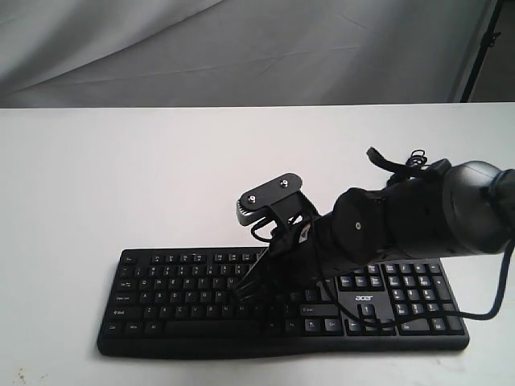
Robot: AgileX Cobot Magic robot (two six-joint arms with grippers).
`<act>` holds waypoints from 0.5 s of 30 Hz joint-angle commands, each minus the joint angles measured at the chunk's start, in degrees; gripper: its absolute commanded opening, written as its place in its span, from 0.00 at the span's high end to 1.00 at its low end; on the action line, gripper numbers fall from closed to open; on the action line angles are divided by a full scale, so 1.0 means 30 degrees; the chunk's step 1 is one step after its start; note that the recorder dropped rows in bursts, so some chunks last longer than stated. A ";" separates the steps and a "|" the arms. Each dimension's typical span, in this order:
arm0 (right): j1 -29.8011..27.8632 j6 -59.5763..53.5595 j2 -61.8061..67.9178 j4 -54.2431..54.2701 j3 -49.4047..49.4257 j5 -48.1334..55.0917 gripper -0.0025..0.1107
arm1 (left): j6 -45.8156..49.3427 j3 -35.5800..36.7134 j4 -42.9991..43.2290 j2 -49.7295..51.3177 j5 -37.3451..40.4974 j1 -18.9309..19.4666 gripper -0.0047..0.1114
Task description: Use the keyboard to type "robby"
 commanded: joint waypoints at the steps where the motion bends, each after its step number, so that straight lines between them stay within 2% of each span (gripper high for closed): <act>1: -0.0096 0.0042 0.0065 0.0122 0.0061 -0.0313 0.98 | -0.0091 0.0094 -0.0179 -0.0077 -0.0047 -0.0067 0.96; 15: 0.0176 0.0042 0.0186 0.0122 0.0061 -0.0313 0.98 | -0.0091 0.0094 -0.0179 -0.0077 -0.0047 -0.0067 0.96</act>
